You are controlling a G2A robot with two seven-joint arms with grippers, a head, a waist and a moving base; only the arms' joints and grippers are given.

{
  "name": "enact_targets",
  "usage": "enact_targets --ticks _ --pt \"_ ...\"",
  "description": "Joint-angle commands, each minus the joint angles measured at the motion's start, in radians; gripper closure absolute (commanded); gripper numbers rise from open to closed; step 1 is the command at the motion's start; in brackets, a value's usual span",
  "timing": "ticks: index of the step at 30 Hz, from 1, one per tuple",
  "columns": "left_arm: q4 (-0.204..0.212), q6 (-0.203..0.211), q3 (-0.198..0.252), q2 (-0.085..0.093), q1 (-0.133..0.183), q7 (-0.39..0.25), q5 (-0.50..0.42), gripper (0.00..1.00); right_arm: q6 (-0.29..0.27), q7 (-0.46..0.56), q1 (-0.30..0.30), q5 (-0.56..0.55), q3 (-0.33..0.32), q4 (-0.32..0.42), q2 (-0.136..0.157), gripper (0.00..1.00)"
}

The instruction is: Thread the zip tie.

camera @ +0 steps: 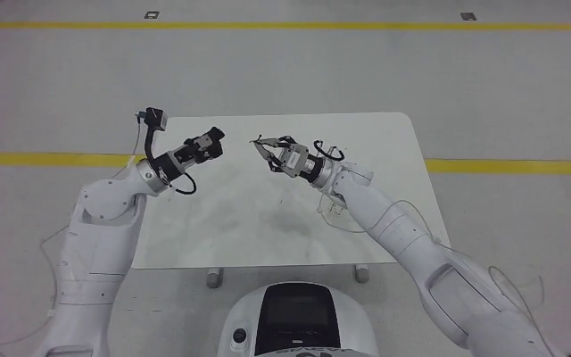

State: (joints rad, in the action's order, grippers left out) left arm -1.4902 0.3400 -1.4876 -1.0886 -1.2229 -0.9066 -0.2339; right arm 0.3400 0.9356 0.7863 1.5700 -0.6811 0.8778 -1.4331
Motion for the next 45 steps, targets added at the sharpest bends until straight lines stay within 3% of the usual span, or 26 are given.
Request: enact_targets --ticks 1,6,13,18,30,37,38,45 --pt "0.030 0.000 0.005 -0.003 0.018 -0.036 -0.026 0.00 0.000 0.001 0.005 0.000 -0.005 0.001 -0.005 1.00" --pt "0.080 0.000 0.002 -0.015 0.053 -0.134 -0.097 0.00 0.000 0.008 0.013 0.000 -0.014 -0.007 -0.020 1.00" --pt "0.067 0.000 0.009 -0.015 0.051 -0.140 -0.087 0.00 0.000 0.008 0.013 0.000 -0.014 -0.007 -0.020 1.00" --pt "0.053 0.000 0.012 -0.022 0.044 -0.127 -0.129 0.00 0.000 -0.004 0.069 0.000 -0.055 0.044 -0.028 1.00" --pt "0.106 0.000 -0.026 -0.065 0.069 -0.279 -0.213 0.00 0.000 -0.007 0.121 0.000 -0.103 0.059 -0.063 1.00" --pt "0.107 0.000 -0.034 -0.067 0.069 -0.277 -0.209 0.00 0.000 -0.009 0.119 0.000 -0.112 0.056 -0.068 1.00" --pt "0.092 0.000 -0.029 -0.067 0.065 -0.260 -0.192 0.00 -0.001 -0.014 0.122 0.000 -0.113 0.058 -0.068 1.00" --pt "0.089 0.000 -0.021 -0.070 0.068 -0.244 -0.180 0.00 0.000 -0.045 0.170 0.000 -0.137 0.125 -0.073 1.00"
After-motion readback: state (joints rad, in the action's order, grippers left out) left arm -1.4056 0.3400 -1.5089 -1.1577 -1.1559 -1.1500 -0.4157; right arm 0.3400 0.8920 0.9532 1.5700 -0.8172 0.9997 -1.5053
